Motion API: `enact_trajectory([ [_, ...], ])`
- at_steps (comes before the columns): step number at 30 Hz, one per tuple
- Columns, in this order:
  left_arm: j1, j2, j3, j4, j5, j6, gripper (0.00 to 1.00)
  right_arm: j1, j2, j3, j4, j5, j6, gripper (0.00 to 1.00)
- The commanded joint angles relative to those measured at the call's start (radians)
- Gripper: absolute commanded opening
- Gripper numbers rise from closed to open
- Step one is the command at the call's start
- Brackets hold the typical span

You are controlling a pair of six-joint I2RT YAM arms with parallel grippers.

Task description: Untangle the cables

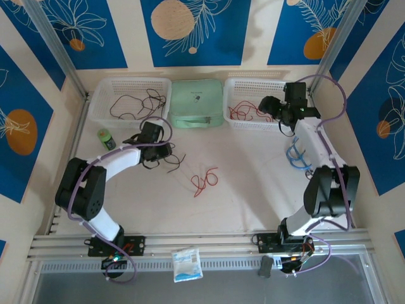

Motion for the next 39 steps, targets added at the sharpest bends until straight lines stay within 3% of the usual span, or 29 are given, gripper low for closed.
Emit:
enact_trajectory([
  [1,-0.009,-0.051,-0.038,0.058,0.055,-0.044,0.43,0.029,-0.083,-0.064,0.006,-0.031,-0.025,0.77],
  [4,-0.039,-0.104,-0.071,0.018,0.037,-0.043,0.43,0.047,-0.146,-0.114,0.009,-0.029,-0.017,0.76],
  [8,-0.087,-0.126,-0.066,-0.108,-0.004,0.032,0.33,0.056,-0.197,-0.161,0.010,-0.034,-0.009,0.75],
  [13,-0.130,-0.055,0.007,-0.260,0.001,0.179,0.31,0.057,-0.226,-0.180,0.002,-0.045,-0.010,0.74],
  [16,-0.149,0.008,0.068,-0.350,-0.057,0.229,0.31,0.057,-0.236,-0.182,-0.005,-0.056,-0.012,0.75],
  [27,-0.175,0.171,0.166,-0.347,-0.112,0.315,0.40,0.053,-0.288,-0.215,-0.017,-0.058,-0.017,0.74],
  [39,-0.205,0.140,0.181,-0.422,-0.127,0.349,0.52,0.042,-0.303,-0.219,-0.017,-0.068,-0.021,0.75],
])
